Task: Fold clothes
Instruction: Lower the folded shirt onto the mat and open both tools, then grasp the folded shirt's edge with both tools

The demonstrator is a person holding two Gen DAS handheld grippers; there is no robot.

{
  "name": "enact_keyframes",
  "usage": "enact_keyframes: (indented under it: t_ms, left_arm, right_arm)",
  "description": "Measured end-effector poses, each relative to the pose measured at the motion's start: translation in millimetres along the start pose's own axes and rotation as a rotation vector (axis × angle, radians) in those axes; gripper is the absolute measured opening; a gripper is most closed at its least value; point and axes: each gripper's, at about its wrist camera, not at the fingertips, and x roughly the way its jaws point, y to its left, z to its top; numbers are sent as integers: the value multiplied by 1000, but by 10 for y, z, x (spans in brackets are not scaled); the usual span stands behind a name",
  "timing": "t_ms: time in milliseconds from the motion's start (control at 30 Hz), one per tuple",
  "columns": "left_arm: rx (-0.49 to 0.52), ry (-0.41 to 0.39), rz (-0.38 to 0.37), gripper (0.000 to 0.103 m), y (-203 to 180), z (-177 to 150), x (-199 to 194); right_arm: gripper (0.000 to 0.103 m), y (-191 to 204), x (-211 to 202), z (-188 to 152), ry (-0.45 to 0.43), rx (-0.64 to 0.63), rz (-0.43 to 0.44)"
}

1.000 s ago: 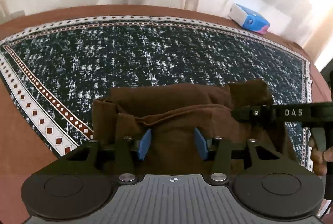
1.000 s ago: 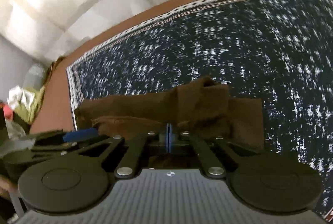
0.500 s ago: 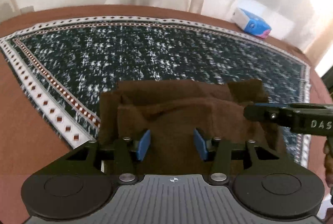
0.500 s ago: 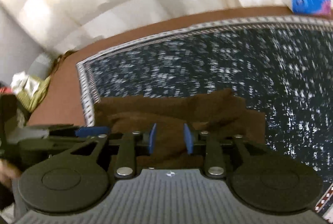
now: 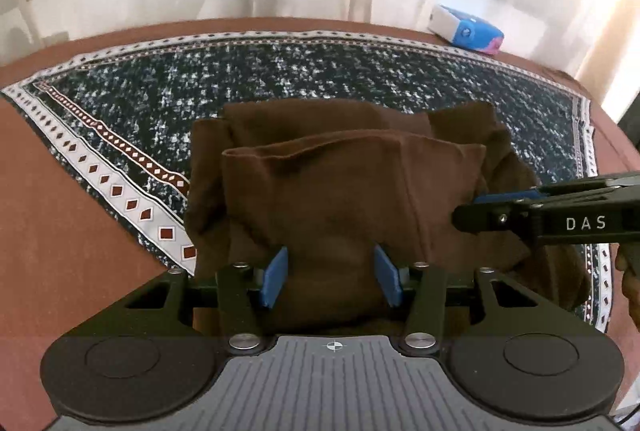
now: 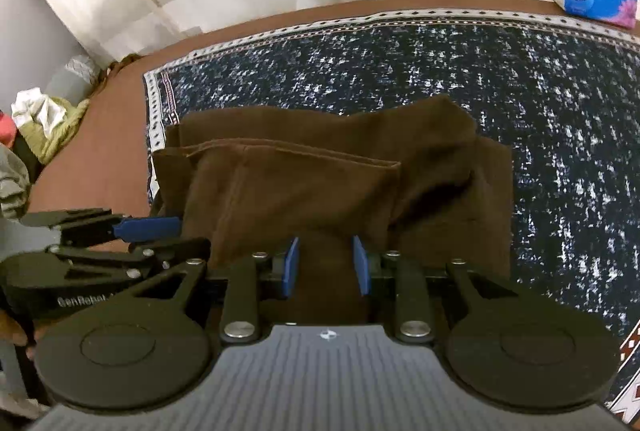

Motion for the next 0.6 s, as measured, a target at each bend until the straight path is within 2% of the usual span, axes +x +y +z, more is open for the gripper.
enact_keyframes:
  t_ms: [67, 133, 167, 200, 267, 367, 433, 600]
  left_arm:
    - [-30, 17, 2, 63, 27, 55, -60]
    - [-91, -21, 30, 66, 138, 106, -245]
    - [-121, -52, 50, 72, 208, 114, -344]
    - [-151, -74, 73, 75, 289, 111, -418]
    - [-220, -59, 86, 77, 473, 99, -452]
    - [-250, -26, 78, 77, 609, 65, -389]
    - [-252, -11, 75, 77, 651, 45, -342]
    - [-236, 7, 8, 79, 634, 89, -237]
  right_arm:
    - [34, -15, 0, 30, 6, 16, 8]
    - [35, -35, -133, 91, 7, 55, 21]
    - [42, -64, -243, 105, -22, 70, 33]
    - [57, -106, -374, 124, -61, 78, 39]
    - [73, -216, -604, 158, -119, 90, 39]
    - [76, -475, -759, 167, -119, 130, 32]
    - [77, -657, -758, 146, -88, 177, 9]
    - [78, -892, -656, 61, -18, 249, -11]
